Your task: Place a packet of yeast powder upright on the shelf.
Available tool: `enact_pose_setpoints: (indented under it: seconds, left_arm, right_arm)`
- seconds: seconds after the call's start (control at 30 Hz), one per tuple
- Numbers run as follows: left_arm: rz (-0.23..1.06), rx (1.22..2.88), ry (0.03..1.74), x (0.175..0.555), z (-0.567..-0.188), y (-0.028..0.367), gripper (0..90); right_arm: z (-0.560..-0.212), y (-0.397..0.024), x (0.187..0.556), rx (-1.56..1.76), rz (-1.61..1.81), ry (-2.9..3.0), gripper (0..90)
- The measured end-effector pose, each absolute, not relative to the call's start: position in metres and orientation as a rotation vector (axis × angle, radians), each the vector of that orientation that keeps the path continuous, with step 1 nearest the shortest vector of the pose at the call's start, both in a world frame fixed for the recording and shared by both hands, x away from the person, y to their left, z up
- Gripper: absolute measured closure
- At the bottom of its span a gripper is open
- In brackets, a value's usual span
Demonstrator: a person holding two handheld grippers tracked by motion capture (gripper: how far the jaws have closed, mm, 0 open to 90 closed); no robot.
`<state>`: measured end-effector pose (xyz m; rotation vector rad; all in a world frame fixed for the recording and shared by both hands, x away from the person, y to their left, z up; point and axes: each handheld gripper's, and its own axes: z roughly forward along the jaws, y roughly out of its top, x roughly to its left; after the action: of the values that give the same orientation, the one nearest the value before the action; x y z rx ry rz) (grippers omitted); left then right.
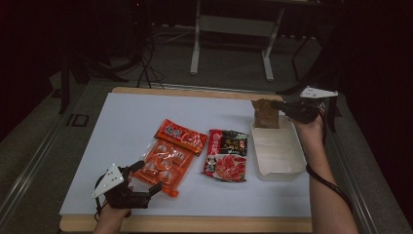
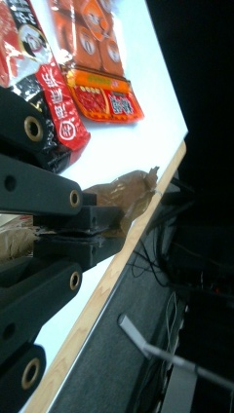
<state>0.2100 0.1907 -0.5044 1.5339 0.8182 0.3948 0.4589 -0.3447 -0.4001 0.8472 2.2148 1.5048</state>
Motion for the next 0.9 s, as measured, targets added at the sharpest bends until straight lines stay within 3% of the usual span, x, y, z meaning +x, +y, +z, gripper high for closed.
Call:
enact_pose_setpoints:
  seconds: [0.33, 0.47, 0.9]
  left_arm:
    - [0.394, 1.541, 0.824, 0.211, -0.506, 0.19, 1.6]
    - [0.384, 1.525, 0.83, 0.211, -0.506, 0.19, 1.6]
    - [0.366, 1.533, 0.809, 0.212, -0.505, 0.187, 1.6]
  right_arm:
    - [-0.417, -0.365, 0.457, 0.984, 1.39, 2.173, 86.2]
    - [-0.417, -0.371, 0.455, 1.037, 1.392, 2.154, 77.1]
    - [-0.385, -0.376, 0.435, 0.99, 1.514, 2.069, 65.8]
